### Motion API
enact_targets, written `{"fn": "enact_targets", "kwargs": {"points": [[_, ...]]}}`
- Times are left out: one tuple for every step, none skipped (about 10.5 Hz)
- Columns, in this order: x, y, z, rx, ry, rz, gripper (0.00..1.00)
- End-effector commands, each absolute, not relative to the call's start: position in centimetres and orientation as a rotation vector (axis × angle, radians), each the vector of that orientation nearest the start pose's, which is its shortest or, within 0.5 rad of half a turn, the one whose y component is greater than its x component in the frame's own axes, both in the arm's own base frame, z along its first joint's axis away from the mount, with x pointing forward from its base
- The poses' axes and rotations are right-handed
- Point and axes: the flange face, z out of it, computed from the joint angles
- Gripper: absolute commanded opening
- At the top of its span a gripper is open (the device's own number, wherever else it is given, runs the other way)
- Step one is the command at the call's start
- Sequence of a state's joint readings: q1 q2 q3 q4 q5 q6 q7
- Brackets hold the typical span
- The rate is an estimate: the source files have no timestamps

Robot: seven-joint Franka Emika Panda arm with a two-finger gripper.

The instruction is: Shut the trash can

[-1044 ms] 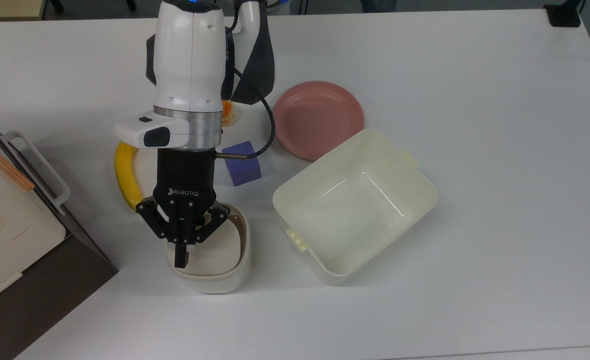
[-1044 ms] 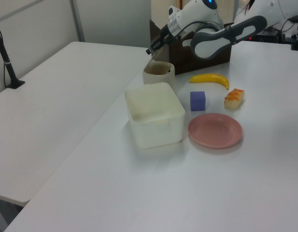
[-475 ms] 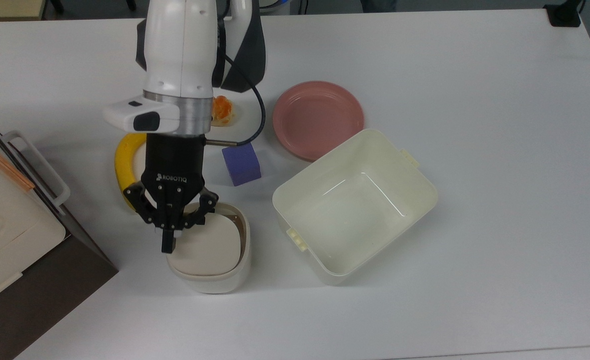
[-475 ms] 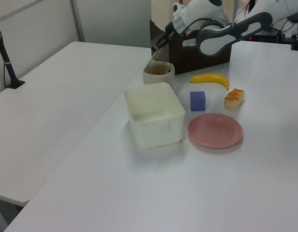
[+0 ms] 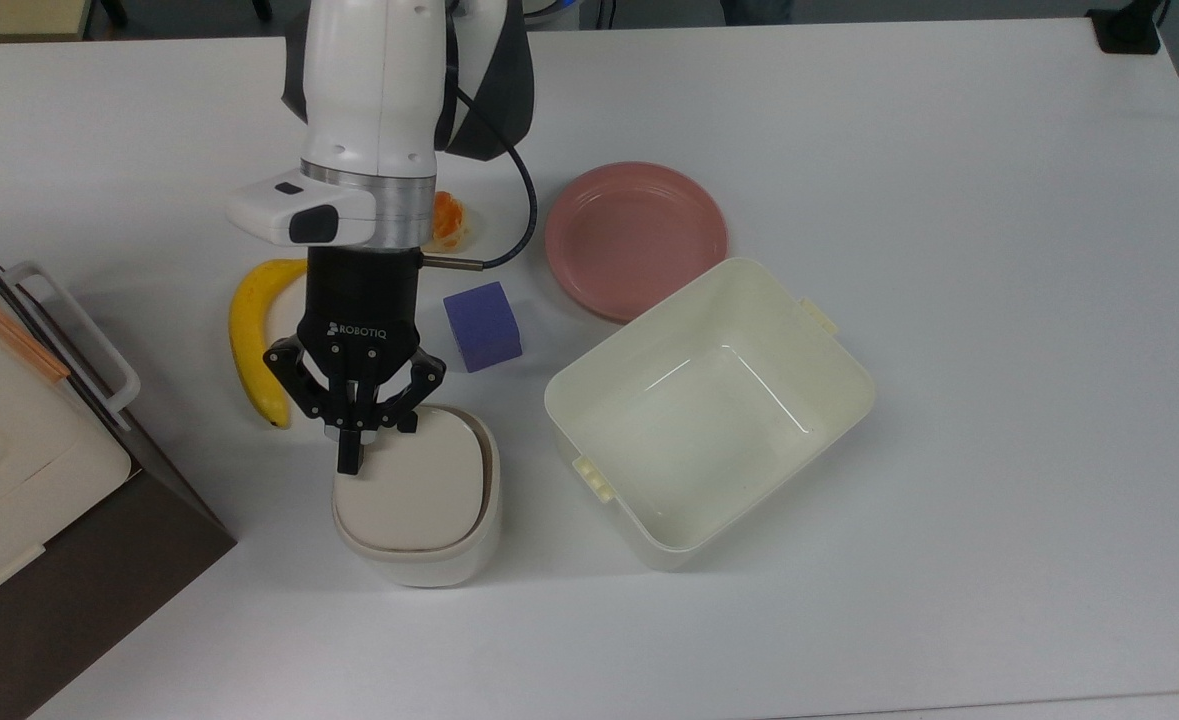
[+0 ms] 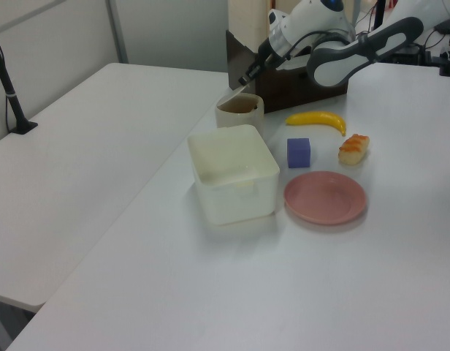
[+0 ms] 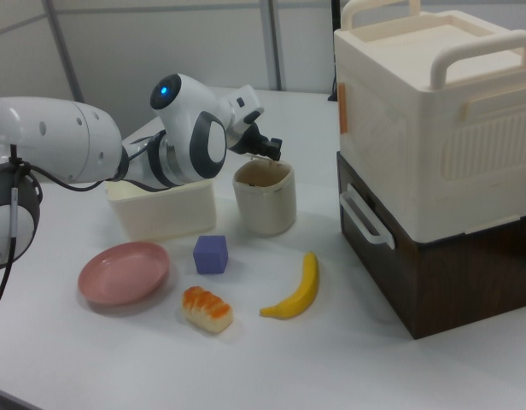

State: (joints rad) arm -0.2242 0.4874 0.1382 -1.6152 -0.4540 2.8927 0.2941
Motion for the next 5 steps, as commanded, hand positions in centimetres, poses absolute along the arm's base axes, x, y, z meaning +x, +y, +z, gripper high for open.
{"fn": "enact_targets", "kwargs": {"points": [[71.2, -5.3, 43.5, -3.041, 0.000, -1.289, 0.00], [71.2, -5.1, 43.1, -3.046, -0.010, -1.281, 0.00], [71.1, -4.8, 42.8, -3.051, -0.030, -1.273, 0.00], [71.1, -4.5, 42.3, -3.058, -0.045, -1.261, 0.00], [71.1, -4.0, 42.1, -3.058, -0.062, -1.257, 0.00]]}}
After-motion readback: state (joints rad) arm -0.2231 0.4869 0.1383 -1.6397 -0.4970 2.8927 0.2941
